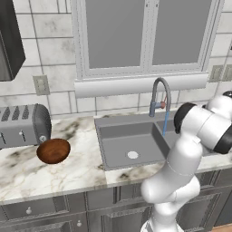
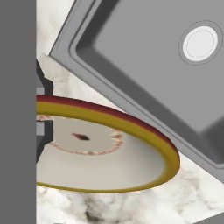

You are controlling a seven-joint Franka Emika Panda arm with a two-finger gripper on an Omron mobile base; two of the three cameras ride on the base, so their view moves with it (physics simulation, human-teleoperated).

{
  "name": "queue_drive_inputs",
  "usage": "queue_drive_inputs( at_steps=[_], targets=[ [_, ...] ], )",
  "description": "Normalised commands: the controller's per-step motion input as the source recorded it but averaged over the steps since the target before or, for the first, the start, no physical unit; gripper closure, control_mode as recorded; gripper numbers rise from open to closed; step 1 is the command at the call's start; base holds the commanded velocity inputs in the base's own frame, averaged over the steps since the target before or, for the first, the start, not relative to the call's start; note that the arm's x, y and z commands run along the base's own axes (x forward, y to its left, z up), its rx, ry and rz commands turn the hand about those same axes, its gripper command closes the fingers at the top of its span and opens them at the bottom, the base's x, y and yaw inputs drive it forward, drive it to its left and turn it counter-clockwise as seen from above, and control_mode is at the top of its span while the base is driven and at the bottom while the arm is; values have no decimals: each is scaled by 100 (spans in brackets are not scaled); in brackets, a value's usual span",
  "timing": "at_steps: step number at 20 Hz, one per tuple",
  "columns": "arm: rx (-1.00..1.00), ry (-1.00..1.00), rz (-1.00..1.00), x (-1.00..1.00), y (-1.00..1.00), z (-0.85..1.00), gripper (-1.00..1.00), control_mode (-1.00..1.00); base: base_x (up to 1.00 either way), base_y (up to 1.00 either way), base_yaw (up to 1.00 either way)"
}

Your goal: Rinse each bowl for a few seconds and place them down in the sink or on the counter.

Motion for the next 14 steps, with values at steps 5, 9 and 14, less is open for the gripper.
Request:
queue_drive_inputs(
  at_steps=[5,9,14],
  targets=[
    [4,0,-2,20,-10,-6,100,-100,0,0,0],
    [5,0,0,15,-15,-15,100,-100,0,0,0],
    [9,0,0,7,-31,-31,100,-100,0,0,0]
  ],
)
